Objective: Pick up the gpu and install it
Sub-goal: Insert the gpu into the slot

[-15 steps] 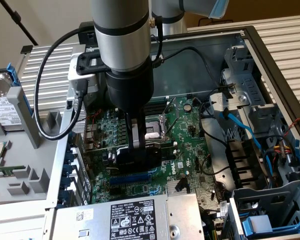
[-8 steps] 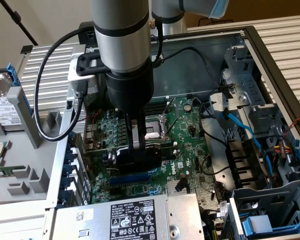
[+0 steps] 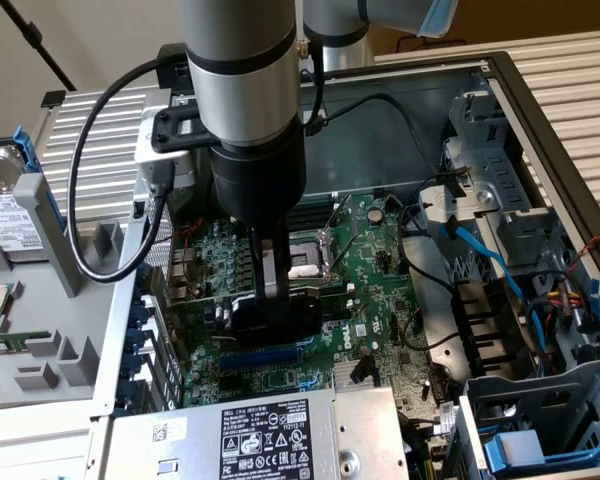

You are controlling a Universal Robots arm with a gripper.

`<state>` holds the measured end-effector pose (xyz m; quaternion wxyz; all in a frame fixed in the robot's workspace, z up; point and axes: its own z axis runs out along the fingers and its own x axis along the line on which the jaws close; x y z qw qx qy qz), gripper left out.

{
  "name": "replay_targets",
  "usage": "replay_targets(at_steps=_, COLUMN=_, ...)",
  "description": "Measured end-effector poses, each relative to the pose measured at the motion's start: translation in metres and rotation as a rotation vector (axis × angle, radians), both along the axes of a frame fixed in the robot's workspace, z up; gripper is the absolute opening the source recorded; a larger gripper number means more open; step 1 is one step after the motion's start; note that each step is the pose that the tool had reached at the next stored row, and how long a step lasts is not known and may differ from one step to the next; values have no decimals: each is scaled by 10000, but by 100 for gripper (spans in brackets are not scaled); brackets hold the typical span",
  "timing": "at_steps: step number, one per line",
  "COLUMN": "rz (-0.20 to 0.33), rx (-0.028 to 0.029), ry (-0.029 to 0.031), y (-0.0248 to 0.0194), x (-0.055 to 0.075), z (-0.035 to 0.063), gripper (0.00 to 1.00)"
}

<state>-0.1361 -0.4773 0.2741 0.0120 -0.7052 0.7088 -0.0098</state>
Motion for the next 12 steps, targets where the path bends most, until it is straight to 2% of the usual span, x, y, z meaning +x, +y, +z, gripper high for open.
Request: replay_targets(at_steps=12, rz=-1, rx=4, ry=9, y=3, x=-5, z=-8, gripper=27)
